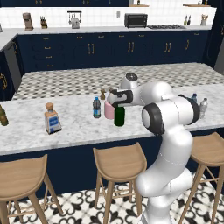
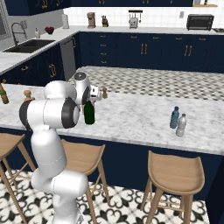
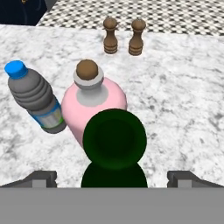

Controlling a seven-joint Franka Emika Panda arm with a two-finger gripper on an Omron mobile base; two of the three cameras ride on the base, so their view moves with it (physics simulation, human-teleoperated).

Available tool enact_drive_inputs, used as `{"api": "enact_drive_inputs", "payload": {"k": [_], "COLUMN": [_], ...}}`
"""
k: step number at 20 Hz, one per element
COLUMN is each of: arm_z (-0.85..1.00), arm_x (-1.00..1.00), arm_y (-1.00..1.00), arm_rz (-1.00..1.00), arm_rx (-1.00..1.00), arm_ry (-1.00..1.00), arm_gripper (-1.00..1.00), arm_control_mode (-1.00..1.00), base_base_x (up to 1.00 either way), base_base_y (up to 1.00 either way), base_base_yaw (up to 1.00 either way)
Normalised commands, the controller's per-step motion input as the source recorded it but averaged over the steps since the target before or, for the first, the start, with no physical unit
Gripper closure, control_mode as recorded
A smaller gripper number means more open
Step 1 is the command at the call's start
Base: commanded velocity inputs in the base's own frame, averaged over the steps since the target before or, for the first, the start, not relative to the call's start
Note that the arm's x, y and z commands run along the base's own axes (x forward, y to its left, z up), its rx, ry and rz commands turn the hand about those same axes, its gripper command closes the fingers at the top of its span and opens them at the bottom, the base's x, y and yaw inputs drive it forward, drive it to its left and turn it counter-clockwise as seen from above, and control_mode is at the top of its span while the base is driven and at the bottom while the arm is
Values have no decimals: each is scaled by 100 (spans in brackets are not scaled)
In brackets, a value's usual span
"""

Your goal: Move the plastic bottles in the middle to the plastics group, and the glass bottles in the middle to the glass group.

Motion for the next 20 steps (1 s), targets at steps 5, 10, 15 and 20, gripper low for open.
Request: {"api": "enact_drive_inputs", "payload": {"k": [5, 10, 15, 20], "arm_z": [0, 0, 0, 0], "arm_x": [3, 3, 0, 0], "arm_y": [0, 0, 0, 1], "arm_rz": [0, 0, 0, 0], "arm_rx": [0, 0, 0, 0], "arm_ry": [0, 0, 0, 0], "arm_gripper": [-100, -100, -100, 100], "arm_control_mode": [-100, -100, -100, -100], "base_base_x": [0, 0, 0, 0], "base_base_y": [0, 0, 0, 0], "base_base_yaw": [0, 0, 0, 0]}}
